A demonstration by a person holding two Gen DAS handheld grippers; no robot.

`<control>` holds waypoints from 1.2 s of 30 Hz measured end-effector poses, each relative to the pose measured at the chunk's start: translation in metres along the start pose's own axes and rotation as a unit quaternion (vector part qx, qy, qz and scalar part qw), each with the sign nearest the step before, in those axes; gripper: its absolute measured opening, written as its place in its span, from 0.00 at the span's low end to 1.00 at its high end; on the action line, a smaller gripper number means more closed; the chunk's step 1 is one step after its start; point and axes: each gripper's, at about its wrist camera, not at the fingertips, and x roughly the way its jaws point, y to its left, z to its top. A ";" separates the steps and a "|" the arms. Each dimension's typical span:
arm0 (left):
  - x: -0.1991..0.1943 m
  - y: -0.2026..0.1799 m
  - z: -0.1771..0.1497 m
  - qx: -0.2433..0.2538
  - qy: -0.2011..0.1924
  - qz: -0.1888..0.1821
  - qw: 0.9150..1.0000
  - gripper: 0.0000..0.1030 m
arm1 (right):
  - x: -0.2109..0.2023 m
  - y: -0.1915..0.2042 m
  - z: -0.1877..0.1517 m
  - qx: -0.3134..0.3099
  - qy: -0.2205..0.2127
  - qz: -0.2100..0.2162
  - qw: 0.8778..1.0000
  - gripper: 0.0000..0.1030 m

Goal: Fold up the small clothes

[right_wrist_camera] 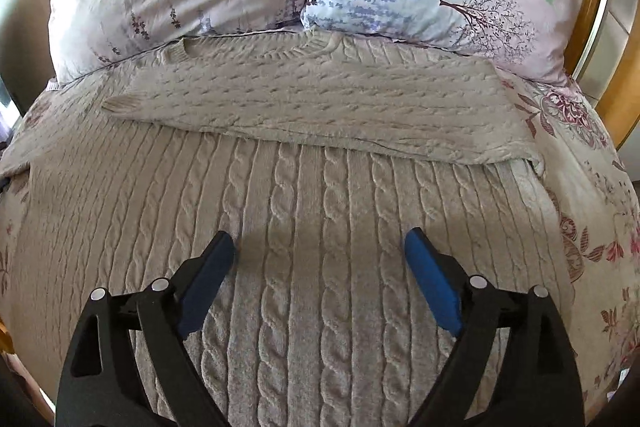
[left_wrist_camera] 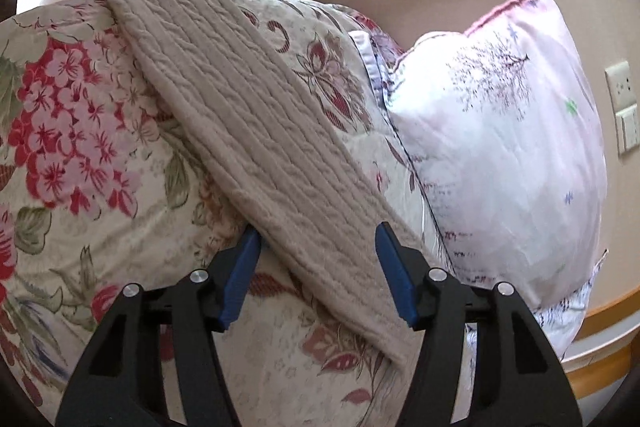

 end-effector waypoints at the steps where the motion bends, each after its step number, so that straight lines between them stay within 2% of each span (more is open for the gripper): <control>1: 0.001 0.000 0.001 -0.002 -0.003 0.001 1.000 0.54 | 0.000 -0.001 0.000 0.002 0.000 0.002 1.000 0.88; 3: 0.002 0.001 0.001 -0.006 -0.009 0.002 1.000 0.50 | 0.000 -0.001 -0.001 0.002 -0.001 0.004 1.000 0.88; 10: 0.014 0.011 0.003 -0.036 0.005 -0.011 0.999 0.15 | 0.000 -0.002 -0.002 0.003 -0.004 0.012 1.000 0.90; 13: 0.016 0.013 0.002 -0.041 0.004 -0.016 0.999 0.08 | 0.000 -0.002 -0.002 0.003 -0.005 0.016 1.000 0.91; 20: 0.001 -0.011 0.000 -0.013 -0.031 -0.044 0.998 0.06 | 0.000 -0.003 -0.003 0.006 -0.007 0.029 1.000 0.94; 24: -0.007 -0.046 -0.007 0.026 -0.038 -0.088 0.995 0.06 | 0.000 -0.005 -0.004 0.009 -0.009 0.037 0.999 0.95; 28: -0.010 -0.092 -0.028 0.080 -0.031 -0.141 0.986 0.06 | -0.001 -0.010 -0.005 0.019 -0.014 0.054 0.998 0.95; 32: -0.002 -0.142 -0.066 0.142 -0.005 -0.189 0.972 0.06 | -0.001 -0.013 -0.005 0.029 -0.019 0.068 0.997 0.96; 36: 0.029 -0.179 -0.127 0.203 0.064 -0.220 0.952 0.06 | -0.002 -0.015 -0.006 0.037 -0.022 0.077 0.996 0.96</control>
